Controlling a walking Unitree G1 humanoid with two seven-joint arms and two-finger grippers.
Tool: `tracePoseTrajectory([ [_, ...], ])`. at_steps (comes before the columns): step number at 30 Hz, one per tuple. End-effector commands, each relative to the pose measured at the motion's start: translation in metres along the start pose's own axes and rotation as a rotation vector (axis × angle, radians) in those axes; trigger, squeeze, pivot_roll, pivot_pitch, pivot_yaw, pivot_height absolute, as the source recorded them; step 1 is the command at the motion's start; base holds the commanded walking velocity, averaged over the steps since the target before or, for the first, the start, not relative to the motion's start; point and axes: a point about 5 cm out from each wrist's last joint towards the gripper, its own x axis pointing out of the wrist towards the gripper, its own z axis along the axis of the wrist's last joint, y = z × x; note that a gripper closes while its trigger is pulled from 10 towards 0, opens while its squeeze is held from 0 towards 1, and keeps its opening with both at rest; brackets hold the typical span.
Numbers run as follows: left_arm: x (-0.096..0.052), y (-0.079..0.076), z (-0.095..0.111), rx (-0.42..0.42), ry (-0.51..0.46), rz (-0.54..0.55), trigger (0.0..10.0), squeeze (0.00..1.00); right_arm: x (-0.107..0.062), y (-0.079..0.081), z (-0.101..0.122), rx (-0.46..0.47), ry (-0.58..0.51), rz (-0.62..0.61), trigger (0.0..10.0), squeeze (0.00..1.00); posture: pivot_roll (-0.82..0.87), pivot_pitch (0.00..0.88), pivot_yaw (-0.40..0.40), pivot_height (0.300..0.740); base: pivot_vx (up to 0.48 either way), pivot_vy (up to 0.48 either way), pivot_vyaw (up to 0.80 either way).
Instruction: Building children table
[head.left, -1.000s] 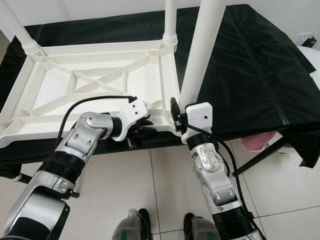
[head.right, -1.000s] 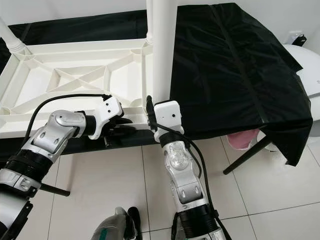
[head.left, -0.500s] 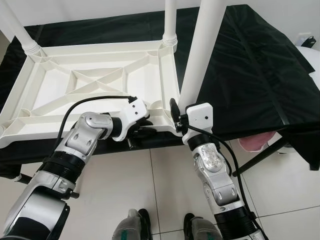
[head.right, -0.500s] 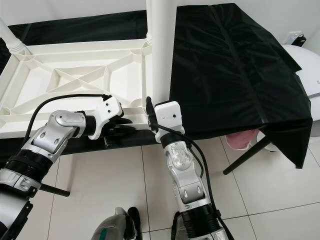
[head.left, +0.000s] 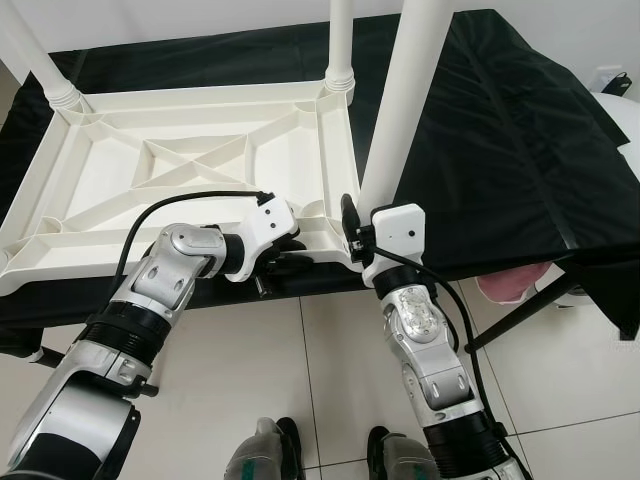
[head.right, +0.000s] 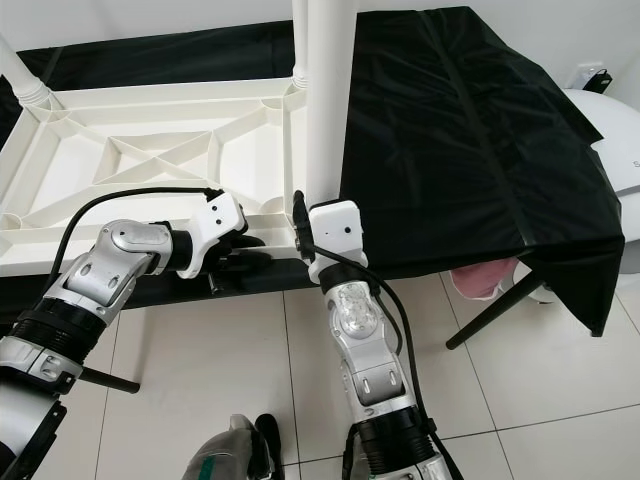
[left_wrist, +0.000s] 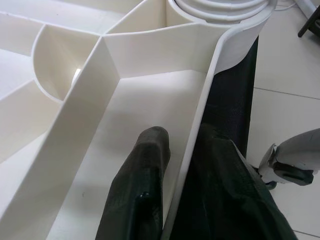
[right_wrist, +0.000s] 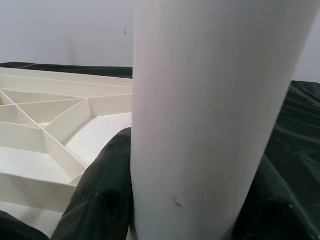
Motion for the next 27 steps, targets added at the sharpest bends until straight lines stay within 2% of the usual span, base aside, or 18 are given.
tracePoseTrajectory([
  [1,-0.0181,0.0163,0.0224,0.084,-0.074,0.039,10.0,0.0,-0.0231,-0.0282,-0.0543,-0.018,0.277,-0.202,10.0,0.0,-0.12,0.201,0.092,0.74,0.0,0.0,0.0],
  [27,-0.0206,0.019,0.0264,0.075,-0.088,0.045,10.0,0.0,-0.0213,-0.0273,-0.0501,-0.018,0.235,-0.281,10.0,0.0,-0.11,0.206,0.096,0.74,0.0,0.0,0.0],
])
